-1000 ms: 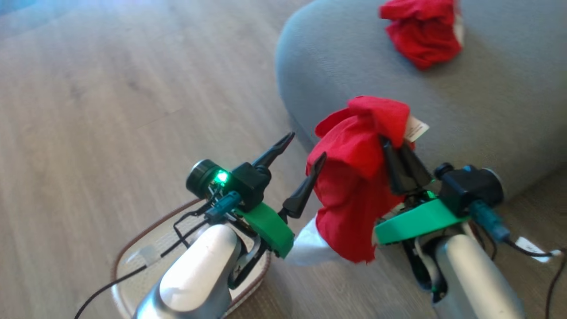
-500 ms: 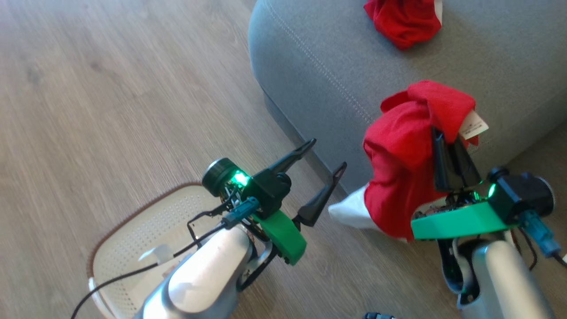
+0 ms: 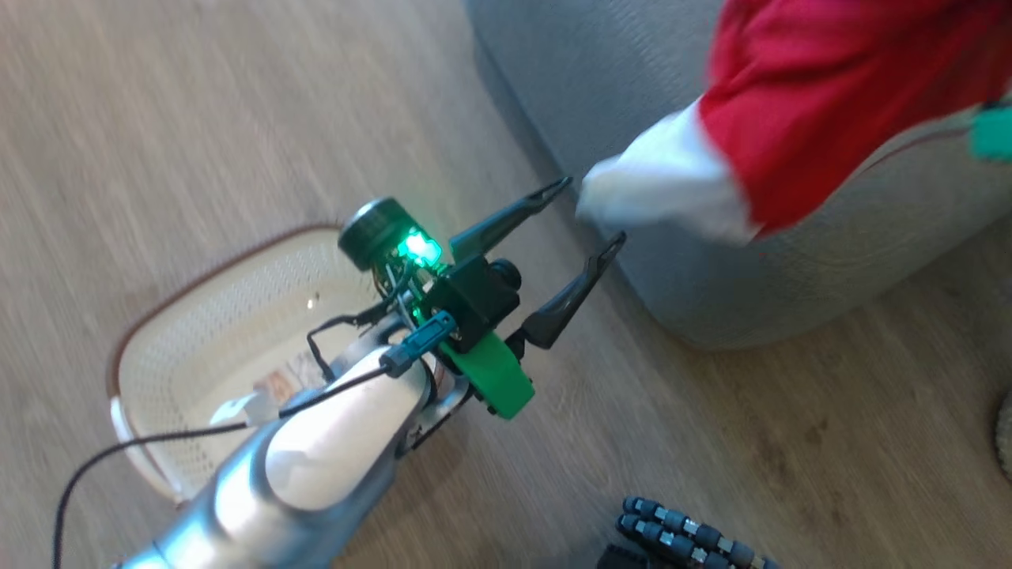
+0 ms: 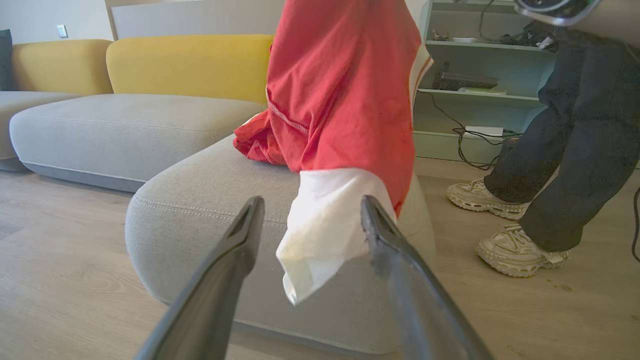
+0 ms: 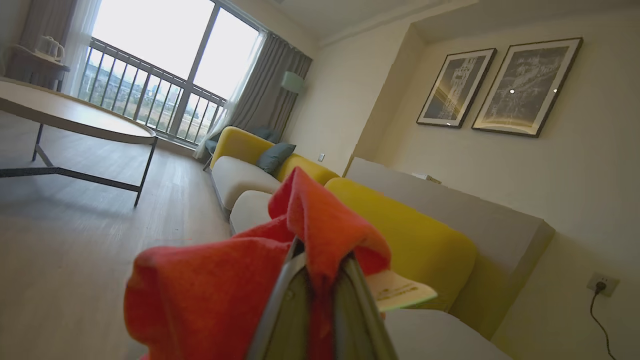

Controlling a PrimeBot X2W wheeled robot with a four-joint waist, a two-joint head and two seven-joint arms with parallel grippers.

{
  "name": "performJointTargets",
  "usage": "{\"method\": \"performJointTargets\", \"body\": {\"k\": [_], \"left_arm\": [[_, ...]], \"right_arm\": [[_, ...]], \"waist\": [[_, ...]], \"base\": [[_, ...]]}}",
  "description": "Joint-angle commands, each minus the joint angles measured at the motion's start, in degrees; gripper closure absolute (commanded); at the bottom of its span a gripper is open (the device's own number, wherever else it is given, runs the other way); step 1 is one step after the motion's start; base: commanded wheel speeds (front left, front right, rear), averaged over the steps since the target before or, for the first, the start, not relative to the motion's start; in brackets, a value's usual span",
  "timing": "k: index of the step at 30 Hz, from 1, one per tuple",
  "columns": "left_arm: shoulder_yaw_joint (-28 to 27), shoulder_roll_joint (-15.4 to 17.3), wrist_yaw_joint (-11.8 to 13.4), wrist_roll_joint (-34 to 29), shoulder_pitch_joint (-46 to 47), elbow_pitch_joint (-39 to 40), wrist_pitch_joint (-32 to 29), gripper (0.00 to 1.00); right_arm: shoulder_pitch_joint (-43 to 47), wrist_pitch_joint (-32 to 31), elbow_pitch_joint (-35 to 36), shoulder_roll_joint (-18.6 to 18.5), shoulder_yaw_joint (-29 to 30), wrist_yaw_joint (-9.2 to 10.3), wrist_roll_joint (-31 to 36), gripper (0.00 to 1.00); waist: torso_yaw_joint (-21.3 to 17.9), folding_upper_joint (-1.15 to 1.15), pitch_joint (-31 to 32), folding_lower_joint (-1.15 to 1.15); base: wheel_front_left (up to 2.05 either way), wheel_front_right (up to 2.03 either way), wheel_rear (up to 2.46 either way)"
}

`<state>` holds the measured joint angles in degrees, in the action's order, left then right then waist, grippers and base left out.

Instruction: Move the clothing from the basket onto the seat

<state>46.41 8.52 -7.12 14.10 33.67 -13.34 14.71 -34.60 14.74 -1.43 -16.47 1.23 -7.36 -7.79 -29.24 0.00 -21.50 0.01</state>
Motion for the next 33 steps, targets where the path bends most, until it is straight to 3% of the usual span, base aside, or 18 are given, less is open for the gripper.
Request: {"method": "performJointTargets", "body": {"k": [1,12,21,25,33], "left_arm": [[-0.9,1.1,-0.4,-0.7,2.6,2.6,0.3,0.00],[2.3,5.1,-0.4,-0.1,6.6,4.5,0.3,0.00],[0.5,7.5,0.3,0.5,2.9,5.3,0.3,0.00],[0.0,9.5,0.1,-0.4,0.3,5.6,0.3,0.00],[-1.3,9.8,-0.1,-1.4,0.8,6.4,0.3,0.00]], "right_arm": [[-2.5,0.3,0.7,-2.7,0.4,-0.13,1.3,1.00],[-20.4,0.3,-12.6,-15.6,8.6,-0.13,6.0,1.00],[-31.9,-2.8,-26.4,-23.7,23.2,-0.13,9.0,1.00],[-33.9,-5.8,-33.6,-21.2,30.3,-0.13,12.8,1.00],[-34.9,-6.0,-41.4,-12.9,32.4,-0.13,14.0,1.00]], "waist": [[2.9,0.00,-4.7,-0.01],[5.8,0.00,-14.9,-0.01],[10.5,0.00,-21.4,-0.01],[12.7,0.00,-25.0,-0.01],[14.3,0.00,-27.1,-0.01]], "base": [[0.00,0.00,0.00],[0.00,0.00,0.00],[0.00,0.00,0.00],[0.00,0.00,0.00],[0.00,0.00,0.00]]}}
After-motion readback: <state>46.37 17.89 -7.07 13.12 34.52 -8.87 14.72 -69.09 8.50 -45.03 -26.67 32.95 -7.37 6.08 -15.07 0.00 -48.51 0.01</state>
